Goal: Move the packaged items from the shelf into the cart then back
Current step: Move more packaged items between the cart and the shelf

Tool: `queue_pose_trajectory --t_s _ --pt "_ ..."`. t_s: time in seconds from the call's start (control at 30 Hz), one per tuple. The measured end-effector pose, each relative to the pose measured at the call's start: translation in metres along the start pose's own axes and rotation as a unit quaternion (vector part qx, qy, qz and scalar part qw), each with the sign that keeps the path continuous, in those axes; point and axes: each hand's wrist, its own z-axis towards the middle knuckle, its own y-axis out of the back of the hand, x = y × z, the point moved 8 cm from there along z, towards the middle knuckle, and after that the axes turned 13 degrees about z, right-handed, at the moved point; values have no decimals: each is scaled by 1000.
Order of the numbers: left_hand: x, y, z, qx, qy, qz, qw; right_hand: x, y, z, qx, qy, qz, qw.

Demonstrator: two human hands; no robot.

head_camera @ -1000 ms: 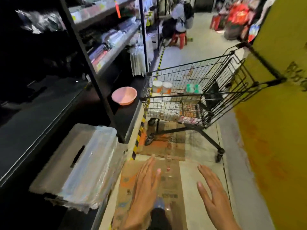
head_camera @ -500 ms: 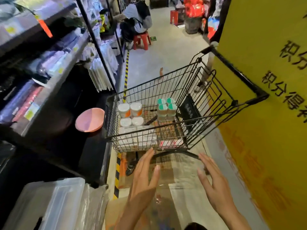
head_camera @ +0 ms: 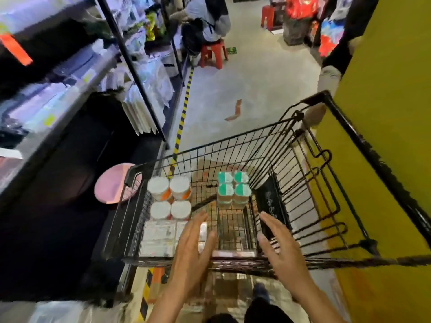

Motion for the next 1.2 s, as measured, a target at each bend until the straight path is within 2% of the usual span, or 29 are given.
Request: queue_pose_trajectory --t_s 0.17,0.37,0.47,0.57,0.7,0.83,0.97,1.07,1.2 --pt "18 -34 69 25 28 8 999 -39 -14 74 71 -75 2 995" --pt "69 -127 118 183 106 50 976 -119 -49 128 118 -224 -14 967" --pt "89 -170 132 234 132 58 961 -167 -62 148 109 -303 -8 947" --pt "109 -204 136 286 203 49 935 -219 -76 154 105 -375 -21 921" --pt "133 -251 134 336 206 82 916 -272 -93 152 56 -460 -6 886" --pt "157 -282 122 368 234 148 888 -317 -112 136 45 -521 -23 852" --pt "181 -313 98 414 246 172 859 -346 -124 119 37 -562 -38 826" --pt "197 -327 83 417 308 175 837 -356 -132 112 36 -554 -76 828" --pt "200 -334 72 421 316 190 829 -361 -145 110 44 -547 -112 828"
